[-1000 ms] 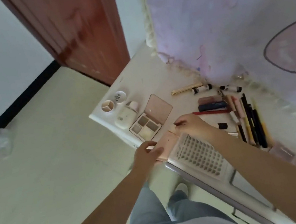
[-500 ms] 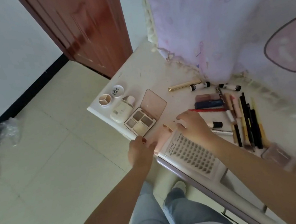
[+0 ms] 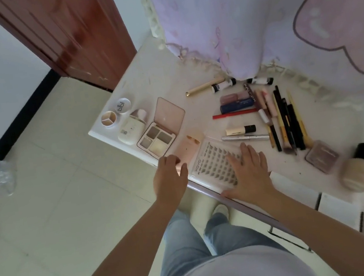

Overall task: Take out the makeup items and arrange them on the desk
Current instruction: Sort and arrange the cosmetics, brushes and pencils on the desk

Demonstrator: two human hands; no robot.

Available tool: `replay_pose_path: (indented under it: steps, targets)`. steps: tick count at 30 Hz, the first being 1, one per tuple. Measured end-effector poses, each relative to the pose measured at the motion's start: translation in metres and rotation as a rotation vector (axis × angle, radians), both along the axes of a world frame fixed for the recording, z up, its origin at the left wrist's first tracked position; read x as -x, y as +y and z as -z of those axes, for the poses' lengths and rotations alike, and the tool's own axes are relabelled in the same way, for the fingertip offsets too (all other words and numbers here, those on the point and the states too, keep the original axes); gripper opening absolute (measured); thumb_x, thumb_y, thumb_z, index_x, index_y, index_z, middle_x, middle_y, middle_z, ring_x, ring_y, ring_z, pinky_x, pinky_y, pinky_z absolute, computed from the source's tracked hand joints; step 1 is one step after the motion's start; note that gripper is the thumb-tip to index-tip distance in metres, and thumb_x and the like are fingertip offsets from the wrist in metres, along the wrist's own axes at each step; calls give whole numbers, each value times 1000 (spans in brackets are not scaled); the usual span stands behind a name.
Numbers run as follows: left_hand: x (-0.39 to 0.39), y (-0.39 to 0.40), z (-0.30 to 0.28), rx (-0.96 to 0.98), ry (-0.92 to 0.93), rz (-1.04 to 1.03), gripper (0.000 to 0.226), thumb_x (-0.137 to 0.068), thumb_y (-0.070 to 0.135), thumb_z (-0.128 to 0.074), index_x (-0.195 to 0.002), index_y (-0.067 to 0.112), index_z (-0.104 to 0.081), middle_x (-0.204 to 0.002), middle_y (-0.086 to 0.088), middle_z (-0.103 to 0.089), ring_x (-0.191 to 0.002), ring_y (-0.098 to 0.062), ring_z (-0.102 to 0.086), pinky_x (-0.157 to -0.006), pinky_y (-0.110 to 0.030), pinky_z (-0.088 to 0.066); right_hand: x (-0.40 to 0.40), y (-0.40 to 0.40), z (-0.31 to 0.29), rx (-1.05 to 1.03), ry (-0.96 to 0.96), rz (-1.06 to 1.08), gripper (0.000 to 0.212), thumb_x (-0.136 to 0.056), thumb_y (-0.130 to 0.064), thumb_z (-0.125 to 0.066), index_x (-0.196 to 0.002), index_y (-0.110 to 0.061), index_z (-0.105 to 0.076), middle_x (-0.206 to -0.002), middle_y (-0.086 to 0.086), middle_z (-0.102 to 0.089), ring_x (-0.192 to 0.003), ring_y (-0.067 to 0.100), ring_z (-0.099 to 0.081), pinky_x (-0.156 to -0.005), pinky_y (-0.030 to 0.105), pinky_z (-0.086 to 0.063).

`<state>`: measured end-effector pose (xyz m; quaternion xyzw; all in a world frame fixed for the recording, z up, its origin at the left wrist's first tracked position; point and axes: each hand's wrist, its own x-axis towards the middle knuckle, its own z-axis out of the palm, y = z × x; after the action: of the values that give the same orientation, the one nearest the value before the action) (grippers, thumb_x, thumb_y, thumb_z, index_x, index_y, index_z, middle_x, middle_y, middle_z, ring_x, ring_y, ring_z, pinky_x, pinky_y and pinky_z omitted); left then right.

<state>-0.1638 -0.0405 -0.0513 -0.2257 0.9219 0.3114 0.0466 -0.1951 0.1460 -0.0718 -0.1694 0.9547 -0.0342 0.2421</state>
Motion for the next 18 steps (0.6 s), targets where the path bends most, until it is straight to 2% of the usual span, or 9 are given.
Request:
replay_pose_path:
  steps: [3, 5, 8, 10, 13, 15, 18]
  targets:
    - [1, 0, -3, -27, -4, 124, 24, -87, 21, -55, -108, 9, -56, -109, -4, -55, -71, -10, -52, -68, -18, -36, 2, 3, -2, 40, 29, -18, 96, -67, -65, -58, -141, -21, -14, -148, 16, -6, -138, 32, -5, -114, 46, -3]
    - [8, -2, -7, -112, 8, 185, 31, -85, 23, -60, -113, 10, -55, -108, 0, -54, -74, -6, -51, -70, -17, -36, 6, 7, -11, 119, -30, 31, 95, -63, -64, -62, -137, -23, -20, -142, 12, -17, -133, 29, -15, -113, 42, -10]
    - [30, -7, -22, -348, -30, 272, 50, -80, 28, -67, -123, 13, -49, -106, 6, -48, -88, -7, -51, -77, -22, -40, 19, 15, -38, 341, -147, 199, 94, -56, -56, -73, -134, -26, -28, -137, 5, -29, -129, 24, -25, -108, 37, -21]
    - [51, -9, -39, -531, -114, 301, 57, -80, 26, -67, -129, 13, -42, -106, 6, -50, -93, -10, -53, -79, -23, -44, 29, 21, -62, 405, -151, 220, 94, -54, -55, -75, -133, -27, -32, -134, 3, -35, -126, 22, -29, -104, 36, -25]
    - [81, -5, -68, -797, -235, 341, 50, -85, 18, -59, -130, 8, -39, -99, 3, -58, -84, -12, -61, -68, -20, -54, 41, 29, -100, 413, -121, 211, 94, -53, -56, -74, -133, -28, -33, -132, 2, -37, -124, 19, -31, -102, 35, -27]
    - [98, 0, -91, -1000, -265, 332, 43, -86, 8, -55, -127, 6, -40, -95, -6, -62, -75, -14, -66, -63, -21, -57, 47, 34, -127, 417, -84, 223, 95, -47, -61, -66, -131, -30, -34, -133, -1, -35, -124, 19, -30, -104, 36, -27]
    - [124, 10, -134, -1235, -281, 390, 40, -86, -5, -47, -125, 3, -43, -93, -12, -64, -72, -16, -70, -64, -25, -59, 57, 42, -172, 416, 1, 218, 92, -48, -60, -62, -131, -29, -36, -126, -4, -38, -120, 17, -33, -104, 35, -31]
